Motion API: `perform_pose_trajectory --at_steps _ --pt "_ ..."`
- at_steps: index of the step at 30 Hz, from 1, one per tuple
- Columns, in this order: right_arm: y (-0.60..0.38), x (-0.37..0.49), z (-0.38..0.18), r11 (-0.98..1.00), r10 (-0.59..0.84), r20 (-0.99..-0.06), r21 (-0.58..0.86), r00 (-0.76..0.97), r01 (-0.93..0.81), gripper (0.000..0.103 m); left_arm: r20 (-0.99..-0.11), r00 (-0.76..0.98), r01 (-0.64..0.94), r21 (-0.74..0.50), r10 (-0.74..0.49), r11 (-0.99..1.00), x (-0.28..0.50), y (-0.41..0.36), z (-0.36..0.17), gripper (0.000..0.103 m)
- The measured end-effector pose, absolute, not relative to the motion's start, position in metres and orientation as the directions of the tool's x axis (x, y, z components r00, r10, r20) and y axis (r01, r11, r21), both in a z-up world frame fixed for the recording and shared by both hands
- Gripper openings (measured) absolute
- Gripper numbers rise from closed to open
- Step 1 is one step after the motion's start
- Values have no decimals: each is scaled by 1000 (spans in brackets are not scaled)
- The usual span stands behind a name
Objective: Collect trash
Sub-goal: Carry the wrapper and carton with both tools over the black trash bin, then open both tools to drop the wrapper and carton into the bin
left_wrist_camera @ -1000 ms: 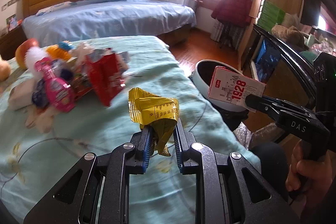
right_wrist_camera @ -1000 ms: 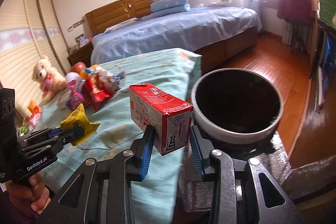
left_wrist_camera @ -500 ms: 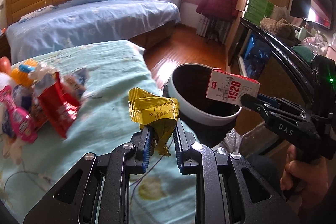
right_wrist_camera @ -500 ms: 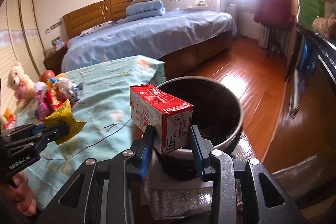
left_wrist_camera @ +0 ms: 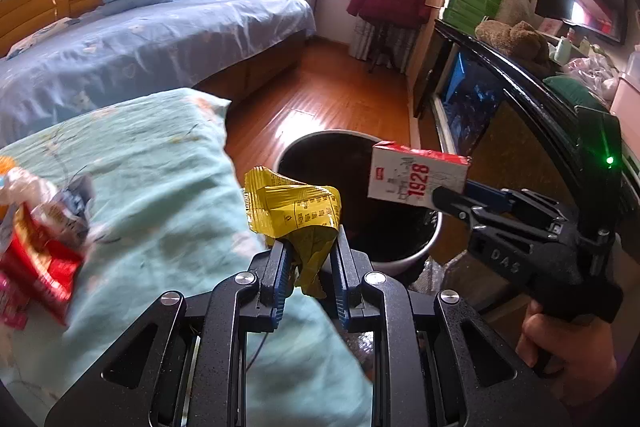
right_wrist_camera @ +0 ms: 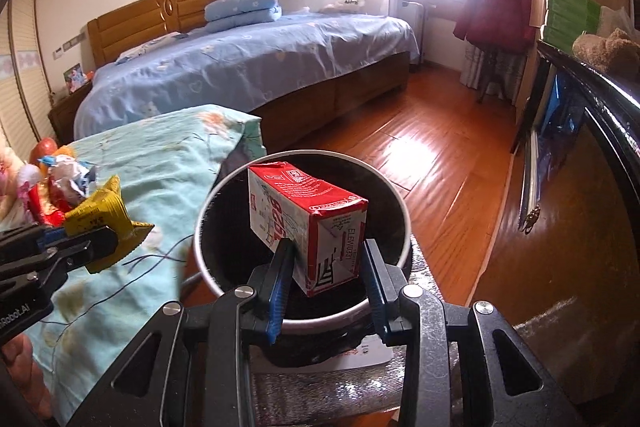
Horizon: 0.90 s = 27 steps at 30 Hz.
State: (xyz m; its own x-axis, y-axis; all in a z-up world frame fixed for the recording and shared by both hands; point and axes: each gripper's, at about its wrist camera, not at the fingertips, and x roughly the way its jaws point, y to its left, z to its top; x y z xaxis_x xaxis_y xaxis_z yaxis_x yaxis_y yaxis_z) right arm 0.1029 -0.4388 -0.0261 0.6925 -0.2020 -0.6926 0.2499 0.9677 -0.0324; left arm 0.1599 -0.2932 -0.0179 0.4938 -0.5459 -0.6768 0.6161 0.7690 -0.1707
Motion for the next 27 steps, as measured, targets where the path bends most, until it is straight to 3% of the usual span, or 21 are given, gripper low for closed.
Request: perform_pose_trajectory --at_steps 27 --pt "-475 128 -35 961 -180 -732 10 657 275 35 -735 411 640 -190 -540 745 194 -349 -38 21"
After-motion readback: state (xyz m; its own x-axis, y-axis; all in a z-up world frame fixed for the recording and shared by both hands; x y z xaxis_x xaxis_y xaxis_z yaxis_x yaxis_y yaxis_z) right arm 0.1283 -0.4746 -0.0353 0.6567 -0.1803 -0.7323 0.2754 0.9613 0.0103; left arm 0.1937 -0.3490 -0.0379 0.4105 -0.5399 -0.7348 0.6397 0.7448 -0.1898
